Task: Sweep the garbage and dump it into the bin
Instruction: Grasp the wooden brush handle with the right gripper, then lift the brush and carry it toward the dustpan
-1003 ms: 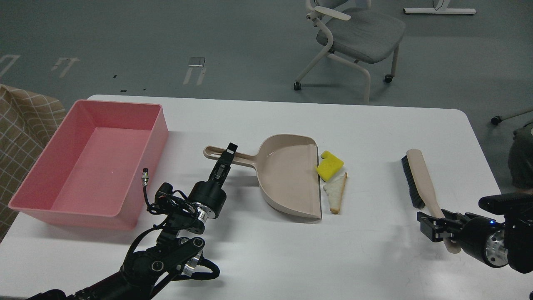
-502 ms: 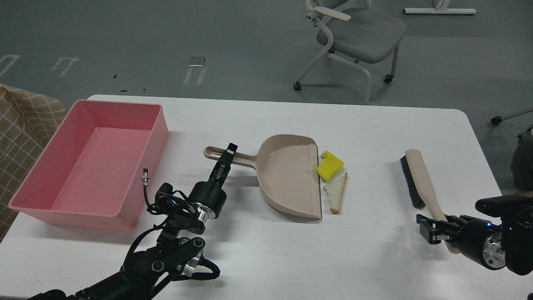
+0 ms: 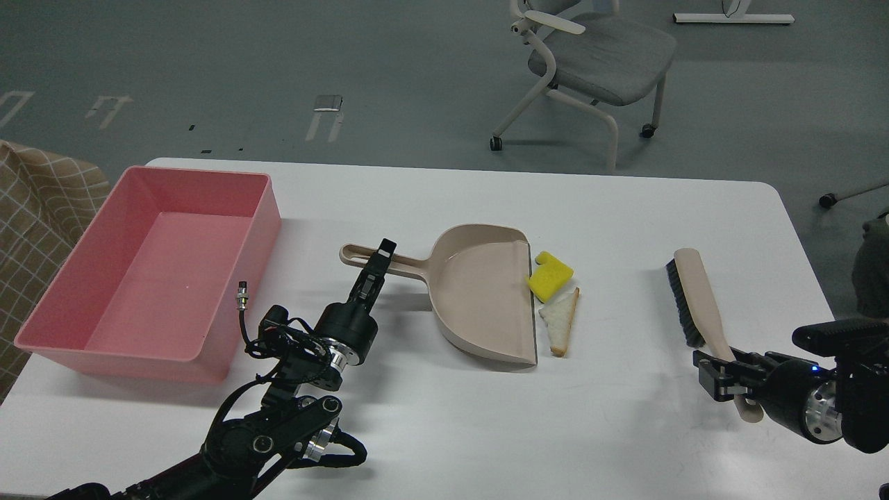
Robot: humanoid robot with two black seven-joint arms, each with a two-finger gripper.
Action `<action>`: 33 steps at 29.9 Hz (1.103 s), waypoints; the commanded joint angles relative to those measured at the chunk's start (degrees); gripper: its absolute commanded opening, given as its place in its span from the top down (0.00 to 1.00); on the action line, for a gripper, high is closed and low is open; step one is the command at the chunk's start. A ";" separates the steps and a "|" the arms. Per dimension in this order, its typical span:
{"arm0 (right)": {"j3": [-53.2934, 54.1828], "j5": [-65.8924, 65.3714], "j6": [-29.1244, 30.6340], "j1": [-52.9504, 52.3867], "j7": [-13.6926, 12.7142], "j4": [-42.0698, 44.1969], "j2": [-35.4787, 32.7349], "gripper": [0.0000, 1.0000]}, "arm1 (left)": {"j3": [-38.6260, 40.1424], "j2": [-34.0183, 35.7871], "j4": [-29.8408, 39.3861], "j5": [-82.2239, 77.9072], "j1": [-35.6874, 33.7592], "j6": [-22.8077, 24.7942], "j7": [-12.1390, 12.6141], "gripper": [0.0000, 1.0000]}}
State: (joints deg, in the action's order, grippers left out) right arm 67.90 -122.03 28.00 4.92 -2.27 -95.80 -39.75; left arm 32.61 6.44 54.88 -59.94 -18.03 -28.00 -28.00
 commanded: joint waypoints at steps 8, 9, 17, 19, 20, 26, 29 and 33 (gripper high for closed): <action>0.13 0.04 0.00 0.00 0.16 -0.18 0.11 0.66 | 0.00 0.07 0.05 0.00 -0.16 0.00 0.00 0.79; 0.13 0.04 0.00 0.00 0.16 -0.18 0.11 0.66 | 0.00 0.07 0.05 0.00 -0.16 0.00 0.00 0.79; 0.13 -0.05 0.00 0.00 0.16 -0.18 0.20 0.76 | 0.00 0.07 0.05 0.00 -0.16 0.00 0.00 0.79; 0.30 -0.05 0.00 0.00 0.07 -0.18 0.28 0.76 | 0.00 0.07 0.05 0.00 -0.16 0.00 0.00 0.79; 0.48 -0.05 0.00 0.00 0.07 -0.18 0.28 0.76 | 0.00 0.07 0.05 0.00 -0.16 0.00 0.00 0.79; 1.01 -0.05 0.00 0.00 -0.02 -0.18 0.37 0.79 | 0.00 -0.02 0.05 0.00 -0.16 0.00 0.00 0.79; 1.36 -0.05 0.00 0.00 -0.02 -0.18 0.90 0.84 | 0.00 -0.02 0.05 0.00 -0.16 0.00 0.00 0.79; 1.71 0.04 0.00 0.09 -0.11 -0.18 1.51 0.84 | 0.00 -0.11 0.05 0.00 -0.16 0.00 0.00 0.79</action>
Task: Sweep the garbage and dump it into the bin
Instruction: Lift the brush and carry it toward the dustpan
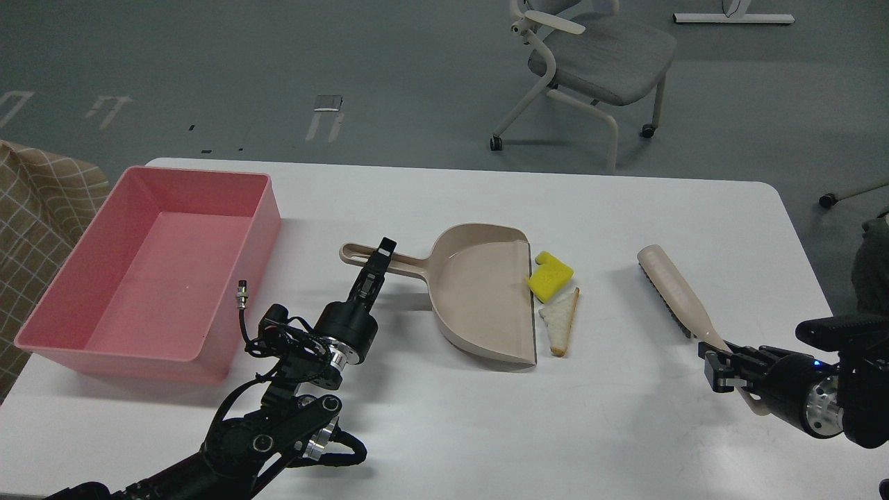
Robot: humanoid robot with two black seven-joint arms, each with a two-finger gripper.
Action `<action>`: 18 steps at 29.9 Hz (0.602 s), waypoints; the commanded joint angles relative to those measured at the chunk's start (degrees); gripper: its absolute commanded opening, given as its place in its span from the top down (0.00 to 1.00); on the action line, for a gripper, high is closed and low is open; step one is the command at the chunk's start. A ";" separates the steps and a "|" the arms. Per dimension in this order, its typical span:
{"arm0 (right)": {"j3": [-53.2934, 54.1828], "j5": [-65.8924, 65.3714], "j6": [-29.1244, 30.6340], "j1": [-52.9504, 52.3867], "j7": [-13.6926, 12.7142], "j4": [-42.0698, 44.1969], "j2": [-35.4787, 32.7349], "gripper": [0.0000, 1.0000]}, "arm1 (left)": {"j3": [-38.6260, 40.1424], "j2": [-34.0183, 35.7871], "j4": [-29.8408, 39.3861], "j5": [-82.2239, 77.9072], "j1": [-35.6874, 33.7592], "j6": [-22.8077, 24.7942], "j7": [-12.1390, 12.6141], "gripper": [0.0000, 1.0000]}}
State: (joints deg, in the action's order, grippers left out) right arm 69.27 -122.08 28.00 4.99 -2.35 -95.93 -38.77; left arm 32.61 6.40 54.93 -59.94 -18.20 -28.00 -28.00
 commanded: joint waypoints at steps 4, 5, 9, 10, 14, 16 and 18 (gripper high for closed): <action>1.31 0.44 0.00 0.11 -0.02 -0.05 2.29 0.84 | 0.00 -0.07 0.00 0.00 0.00 0.00 0.00 0.79; 1.40 0.53 0.00 0.11 -0.02 -0.05 2.29 0.84 | 0.00 0.02 0.00 0.00 0.00 0.00 0.00 0.79; 2.71 1.32 0.00 0.11 -0.11 -0.83 3.52 0.84 | 0.00 0.10 0.00 0.00 0.00 0.00 0.00 0.79; 2.98 1.67 0.00 0.11 -0.11 -1.10 3.87 0.84 | 0.00 0.10 0.00 0.00 0.00 0.00 0.00 0.79; 4.03 2.29 0.00 0.28 -0.55 -1.36 6.85 0.84 | 0.00 0.02 0.00 0.00 0.00 0.00 0.00 0.79; 3.95 2.38 0.00 0.46 -0.55 -1.54 7.73 0.84 | 0.00 -0.07 0.00 0.00 0.00 0.00 0.00 0.79; 3.95 2.38 0.00 0.64 -0.55 -1.80 8.44 0.84 | 0.00 -0.07 0.00 0.00 0.00 0.00 0.00 0.79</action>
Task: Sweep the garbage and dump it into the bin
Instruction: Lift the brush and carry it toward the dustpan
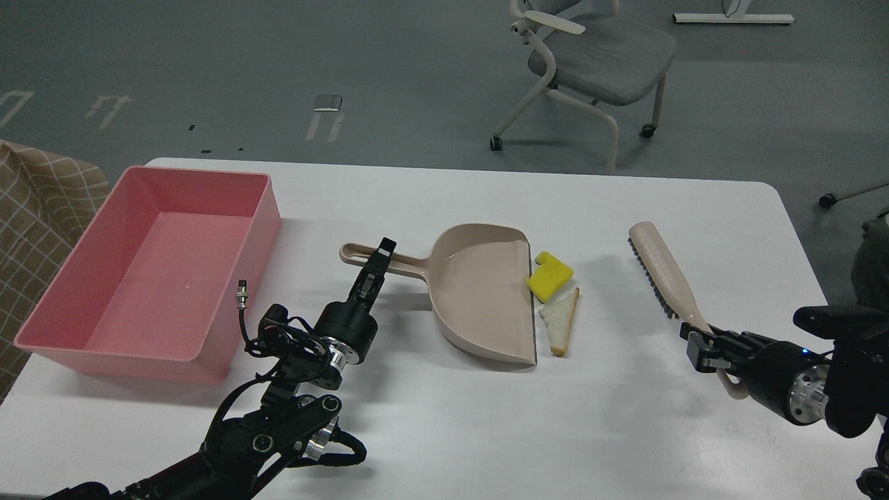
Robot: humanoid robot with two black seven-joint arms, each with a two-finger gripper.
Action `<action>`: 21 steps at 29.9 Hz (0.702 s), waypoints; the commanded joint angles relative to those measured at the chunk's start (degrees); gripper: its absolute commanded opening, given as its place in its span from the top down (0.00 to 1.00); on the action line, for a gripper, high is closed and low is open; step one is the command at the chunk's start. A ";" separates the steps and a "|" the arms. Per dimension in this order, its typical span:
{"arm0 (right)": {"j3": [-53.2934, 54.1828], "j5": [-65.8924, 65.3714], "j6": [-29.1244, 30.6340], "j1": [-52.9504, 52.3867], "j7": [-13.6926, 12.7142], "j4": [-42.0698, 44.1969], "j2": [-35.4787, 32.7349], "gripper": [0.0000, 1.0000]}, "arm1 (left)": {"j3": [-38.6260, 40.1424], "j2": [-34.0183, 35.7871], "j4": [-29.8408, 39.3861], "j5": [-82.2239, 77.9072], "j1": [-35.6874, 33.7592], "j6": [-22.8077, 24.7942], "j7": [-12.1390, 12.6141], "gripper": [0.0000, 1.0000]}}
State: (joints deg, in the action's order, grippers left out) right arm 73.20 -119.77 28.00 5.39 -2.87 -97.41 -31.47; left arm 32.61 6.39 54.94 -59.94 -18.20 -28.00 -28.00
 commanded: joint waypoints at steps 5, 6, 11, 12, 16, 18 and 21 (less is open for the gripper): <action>-0.08 -0.03 0.00 0.67 -0.47 -0.41 2.81 0.84 | 0.00 -0.06 0.08 0.00 0.00 0.00 0.00 0.79; -0.08 -0.03 0.00 0.67 -0.47 -0.41 2.81 0.84 | 0.00 -0.06 0.08 0.00 0.00 0.00 0.00 0.79; -0.43 -0.11 0.00 1.20 -1.00 -0.41 4.04 0.84 | 0.00 -0.06 0.08 0.00 0.00 0.00 0.00 0.79; -0.43 -0.03 0.00 1.37 -1.17 -0.32 4.48 0.84 | 0.00 -0.06 0.08 0.00 0.00 0.00 0.00 0.79; -0.78 -0.11 0.00 1.37 -1.52 -0.24 5.97 0.84 | 0.00 -0.06 0.08 0.00 0.00 0.00 0.00 0.79; -0.95 -0.20 0.00 1.37 -1.61 -0.15 6.94 0.84 | 0.00 -0.06 0.08 0.00 0.00 0.00 0.00 0.79; -1.04 -0.20 0.00 1.46 -1.96 -0.15 7.99 0.84 | 0.00 -0.06 0.08 0.00 0.09 0.00 0.00 0.79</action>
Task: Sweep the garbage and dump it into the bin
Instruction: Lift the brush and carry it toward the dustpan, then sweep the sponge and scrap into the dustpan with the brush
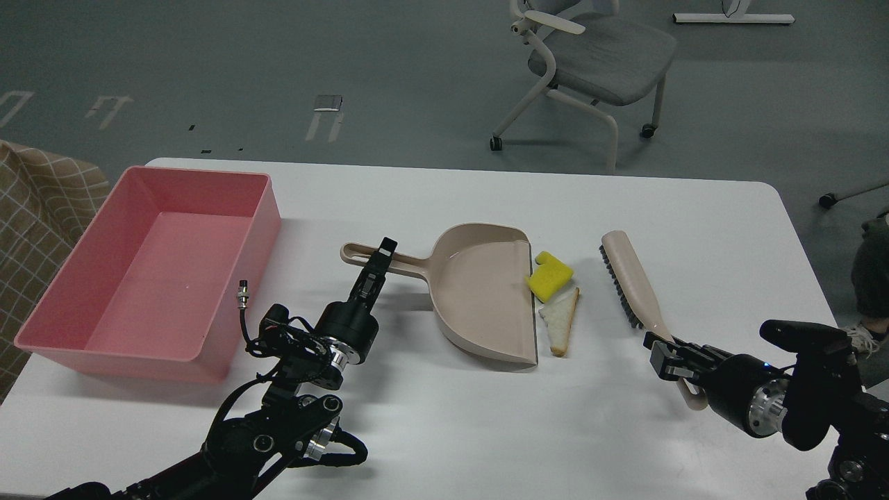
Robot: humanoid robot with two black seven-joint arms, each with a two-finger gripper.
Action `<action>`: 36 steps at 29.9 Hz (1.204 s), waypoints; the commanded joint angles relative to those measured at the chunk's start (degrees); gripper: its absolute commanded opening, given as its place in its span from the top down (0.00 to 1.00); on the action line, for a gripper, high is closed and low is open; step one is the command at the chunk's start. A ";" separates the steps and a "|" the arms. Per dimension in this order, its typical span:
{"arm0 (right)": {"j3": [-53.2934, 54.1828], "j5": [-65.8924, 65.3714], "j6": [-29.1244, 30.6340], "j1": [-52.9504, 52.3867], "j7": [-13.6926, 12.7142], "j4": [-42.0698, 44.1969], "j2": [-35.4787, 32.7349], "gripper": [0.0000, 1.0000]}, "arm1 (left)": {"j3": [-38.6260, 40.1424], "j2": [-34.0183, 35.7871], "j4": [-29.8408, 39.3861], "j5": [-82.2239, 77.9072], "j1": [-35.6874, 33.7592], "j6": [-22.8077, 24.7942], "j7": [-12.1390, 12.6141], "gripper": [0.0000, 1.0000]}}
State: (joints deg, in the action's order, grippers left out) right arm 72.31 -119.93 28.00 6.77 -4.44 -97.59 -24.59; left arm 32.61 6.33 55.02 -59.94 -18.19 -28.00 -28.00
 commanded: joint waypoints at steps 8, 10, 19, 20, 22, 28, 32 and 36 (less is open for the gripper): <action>-1.20 -0.30 0.00 -0.44 -1.27 0.21 3.85 0.84 | 0.00 0.00 0.00 0.00 0.00 0.00 0.00 0.79; -1.21 -0.30 0.00 -0.27 -1.36 0.38 3.94 0.84 | 0.00 0.09 0.00 0.00 0.00 0.00 0.00 0.79; -1.38 -0.74 0.00 -0.09 -1.53 1.88 5.25 0.84 | 0.00 0.53 1.05 0.00 0.18 0.00 0.00 0.79; -1.29 -0.91 0.00 -0.09 -1.88 2.23 6.13 0.83 | 0.00 0.62 1.05 0.00 0.18 0.00 0.00 0.79; -1.29 -1.00 0.00 -0.09 -2.06 2.67 7.01 0.83 | 0.00 0.88 1.05 0.00 0.27 0.00 0.00 0.79; -1.73 -1.09 0.00 -0.18 -2.59 2.49 10.08 0.83 | 0.00 0.97 1.14 0.00 0.27 0.00 0.00 0.79; -3.93 -1.09 0.00 -0.79 -2.94 2.49 12.19 0.83 | 0.00 0.97 1.14 0.00 0.27 0.00 0.00 0.79; -4.37 -1.79 0.00 -1.23 -3.11 2.49 16.23 0.83 | 0.00 1.23 1.14 0.00 0.18 0.00 0.00 0.79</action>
State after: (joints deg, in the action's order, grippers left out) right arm 68.29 -121.13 27.99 5.92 -7.44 -95.08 -11.15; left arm 32.61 7.40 56.17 -59.94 -17.93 -28.00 -28.00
